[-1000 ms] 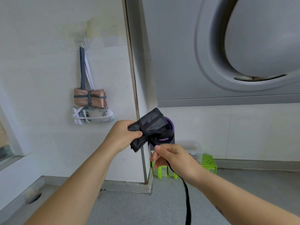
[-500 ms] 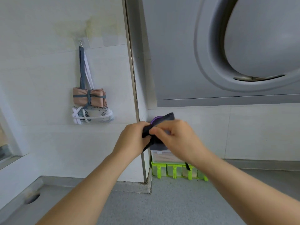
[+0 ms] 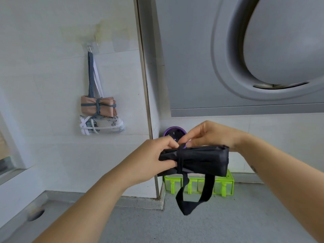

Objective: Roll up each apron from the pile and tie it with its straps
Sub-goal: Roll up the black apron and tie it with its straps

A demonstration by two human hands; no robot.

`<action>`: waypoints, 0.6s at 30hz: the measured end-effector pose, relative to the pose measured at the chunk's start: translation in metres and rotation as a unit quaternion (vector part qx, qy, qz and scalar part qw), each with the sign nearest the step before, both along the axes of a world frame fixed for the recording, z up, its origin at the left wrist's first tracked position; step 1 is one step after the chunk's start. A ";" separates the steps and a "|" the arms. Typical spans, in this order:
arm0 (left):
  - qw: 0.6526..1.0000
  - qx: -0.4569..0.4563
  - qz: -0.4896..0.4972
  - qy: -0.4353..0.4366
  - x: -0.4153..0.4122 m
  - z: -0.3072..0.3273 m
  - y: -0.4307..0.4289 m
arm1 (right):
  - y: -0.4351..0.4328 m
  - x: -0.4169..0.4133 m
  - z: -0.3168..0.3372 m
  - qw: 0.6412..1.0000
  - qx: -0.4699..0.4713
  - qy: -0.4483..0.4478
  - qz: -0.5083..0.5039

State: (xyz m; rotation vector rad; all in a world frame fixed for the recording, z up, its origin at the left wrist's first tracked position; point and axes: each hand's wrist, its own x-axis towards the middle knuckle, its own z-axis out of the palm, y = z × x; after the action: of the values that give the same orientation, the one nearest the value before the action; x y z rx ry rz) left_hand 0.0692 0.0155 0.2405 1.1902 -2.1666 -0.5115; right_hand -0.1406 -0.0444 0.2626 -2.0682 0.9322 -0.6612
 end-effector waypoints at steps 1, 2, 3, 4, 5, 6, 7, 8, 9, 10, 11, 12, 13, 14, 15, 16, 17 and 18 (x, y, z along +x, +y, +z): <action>0.999 0.017 -0.008 0.040 0.000 0.001 0.001 | 0.000 -0.002 -0.005 1.000 0.012 -0.006 0.016; 0.996 0.031 -0.013 0.079 0.000 0.002 0.002 | 0.003 -0.002 -0.007 0.999 0.021 -0.023 0.027; 0.993 0.041 -0.013 0.113 0.001 0.003 0.002 | 0.003 -0.004 -0.013 0.999 0.019 -0.047 0.017; 0.989 0.047 -0.008 0.138 0.001 0.005 0.002 | 0.006 -0.004 -0.018 0.998 0.014 -0.065 -0.013; 0.987 0.049 0.001 0.154 0.002 0.006 0.001 | 0.006 -0.004 -0.026 0.997 -0.012 -0.062 -0.050; 0.985 0.050 0.011 0.165 0.003 0.007 0.000 | 0.012 0.000 -0.031 0.995 -0.038 -0.048 -0.076; 0.982 0.055 0.021 0.179 0.004 0.007 -0.001 | 0.015 0.004 -0.038 0.995 -0.050 -0.050 -0.071; 0.978 0.065 0.033 0.195 0.004 0.006 -0.003 | 0.022 0.012 -0.042 0.995 -0.047 -0.070 -0.054; 0.973 0.080 0.048 0.213 0.005 0.004 -0.006 | 0.022 0.020 -0.049 0.993 -0.034 -0.100 -0.043; 0.965 0.100 0.066 0.235 0.005 0.001 -0.009 | 0.026 0.029 -0.054 0.990 -0.016 -0.134 -0.048; 0.955 0.121 0.082 0.260 0.004 -0.002 -0.012 | 0.023 0.034 -0.062 0.985 -0.006 -0.159 -0.068; 0.943 0.140 0.096 0.286 0.004 -0.004 -0.015 | 0.026 0.040 -0.067 0.980 0.010 -0.176 -0.089; 0.933 0.153 0.108 0.308 0.003 -0.007 -0.018 | 0.026 0.044 -0.073 0.977 0.021 -0.187 -0.103; 0.925 0.158 0.121 0.323 0.003 -0.010 -0.020 | 0.028 0.048 -0.078 0.974 0.024 -0.192 -0.114; 0.922 0.155 0.137 0.327 0.002 -0.012 -0.023 | 0.030 0.051 -0.083 0.974 0.004 -0.184 -0.134; 0.922 0.144 0.154 0.325 0.002 -0.015 -0.025 | 0.032 0.052 -0.085 0.970 -0.026 -0.179 -0.160; 0.923 0.128 0.168 0.321 0.002 -0.017 -0.026 | 0.033 0.054 -0.089 0.964 -0.059 -0.187 -0.179; 0.924 0.113 0.179 0.317 0.001 -0.019 -0.028 | 0.037 0.056 -0.088 0.957 -0.074 -0.213 -0.181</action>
State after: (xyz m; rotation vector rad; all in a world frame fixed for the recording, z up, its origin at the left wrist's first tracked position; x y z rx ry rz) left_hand 0.0706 -0.0121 0.2217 1.2814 -1.3340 -0.8591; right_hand -0.0849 -0.0075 0.1747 -1.7790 1.0338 -1.3482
